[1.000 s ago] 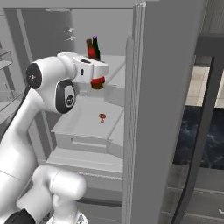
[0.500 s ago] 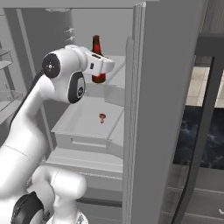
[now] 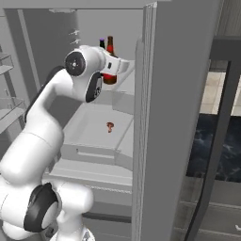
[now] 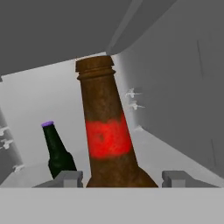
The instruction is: Place the beers on the top shelf of the fridge to keep them out of children's reach, and place the mushroom on lower shelves for easy access.
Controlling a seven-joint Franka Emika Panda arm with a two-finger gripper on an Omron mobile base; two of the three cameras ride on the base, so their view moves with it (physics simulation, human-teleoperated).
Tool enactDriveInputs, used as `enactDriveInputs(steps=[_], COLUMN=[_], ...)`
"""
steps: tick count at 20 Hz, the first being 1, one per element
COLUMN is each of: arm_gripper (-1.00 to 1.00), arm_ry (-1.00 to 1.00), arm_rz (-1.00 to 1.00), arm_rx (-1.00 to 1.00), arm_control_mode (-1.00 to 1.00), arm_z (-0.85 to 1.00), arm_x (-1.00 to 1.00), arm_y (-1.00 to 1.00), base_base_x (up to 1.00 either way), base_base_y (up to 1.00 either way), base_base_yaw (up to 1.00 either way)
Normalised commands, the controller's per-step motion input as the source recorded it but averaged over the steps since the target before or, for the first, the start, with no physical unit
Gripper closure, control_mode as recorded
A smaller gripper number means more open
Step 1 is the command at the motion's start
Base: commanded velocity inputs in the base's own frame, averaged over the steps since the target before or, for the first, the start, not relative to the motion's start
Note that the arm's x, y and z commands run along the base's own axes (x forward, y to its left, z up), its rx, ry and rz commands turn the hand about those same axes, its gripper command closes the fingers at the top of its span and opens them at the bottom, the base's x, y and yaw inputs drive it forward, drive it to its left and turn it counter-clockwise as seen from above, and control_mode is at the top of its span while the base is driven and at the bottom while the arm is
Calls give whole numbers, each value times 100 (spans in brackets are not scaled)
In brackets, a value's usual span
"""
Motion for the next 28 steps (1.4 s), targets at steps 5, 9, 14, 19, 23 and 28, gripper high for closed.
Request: enactDriveInputs(steps=[5,9,14,19,23,28], arm_gripper=[100,100,100,100,100,100], arm_ry=[3,1,0,0,0,0], arm_rz=[3,4,6,5,5,4], arm_rx=[0,0,0,0,0,0], arm_control_mode=[-100,-100,-100,-100,-100,-100], arm_z=[-18,-24,-23,-14,-9,-6], arm_x=[56,51,43,37,32,21], arm_y=[0,0,0,0,0,0], base_base_x=[0,0,0,0,0,0], base_base_y=[0,0,0,0,0,0], base_base_yaw=[0,0,0,0,0,0])
